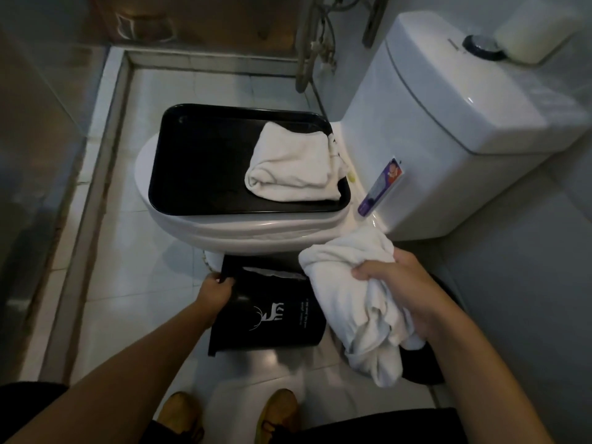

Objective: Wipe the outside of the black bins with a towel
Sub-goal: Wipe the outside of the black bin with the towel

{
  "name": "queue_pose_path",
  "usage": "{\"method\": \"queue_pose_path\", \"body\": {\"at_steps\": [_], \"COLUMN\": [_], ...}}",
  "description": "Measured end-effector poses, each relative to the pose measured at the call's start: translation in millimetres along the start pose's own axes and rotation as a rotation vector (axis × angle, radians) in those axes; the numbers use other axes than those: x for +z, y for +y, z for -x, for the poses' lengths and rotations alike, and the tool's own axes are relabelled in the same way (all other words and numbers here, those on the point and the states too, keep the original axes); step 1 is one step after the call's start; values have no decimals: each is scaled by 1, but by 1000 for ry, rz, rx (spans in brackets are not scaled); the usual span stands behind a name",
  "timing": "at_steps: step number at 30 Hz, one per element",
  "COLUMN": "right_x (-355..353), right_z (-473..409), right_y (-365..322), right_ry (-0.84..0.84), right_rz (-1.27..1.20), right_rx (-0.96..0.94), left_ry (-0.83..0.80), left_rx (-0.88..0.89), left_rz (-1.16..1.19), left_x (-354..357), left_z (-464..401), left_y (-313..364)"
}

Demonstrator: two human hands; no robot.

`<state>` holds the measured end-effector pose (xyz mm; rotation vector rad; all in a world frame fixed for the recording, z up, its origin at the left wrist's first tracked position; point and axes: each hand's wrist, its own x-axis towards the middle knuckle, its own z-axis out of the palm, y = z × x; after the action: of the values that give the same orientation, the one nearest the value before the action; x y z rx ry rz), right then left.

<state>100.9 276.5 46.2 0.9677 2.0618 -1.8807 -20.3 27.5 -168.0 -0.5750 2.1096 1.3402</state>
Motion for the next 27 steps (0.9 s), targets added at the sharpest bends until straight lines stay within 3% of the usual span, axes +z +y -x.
{"method": "queue_pose_path", "body": {"at_steps": [4,9,15,19,27], "right_x": [2,17,48,61,74], "right_z": [-14,-23,-19,-18,-34], "right_y": [4,15,38,48,85], "right_ry": [20,-1,-26,-71,7], "right_rz": [30,183,298,468,419], "right_rx": [40,93,208,224,212], "left_ry": [25,-46,-4,6,-99], "left_rx": [-15,-53,-41,-56,-163], "left_rz": [57,-107,46,-40,102], "left_x": [1,-10,-9,-1,-3], "left_z": [4,12,20,34,39], "left_y": [-7,-36,-46,-68,-86]}}
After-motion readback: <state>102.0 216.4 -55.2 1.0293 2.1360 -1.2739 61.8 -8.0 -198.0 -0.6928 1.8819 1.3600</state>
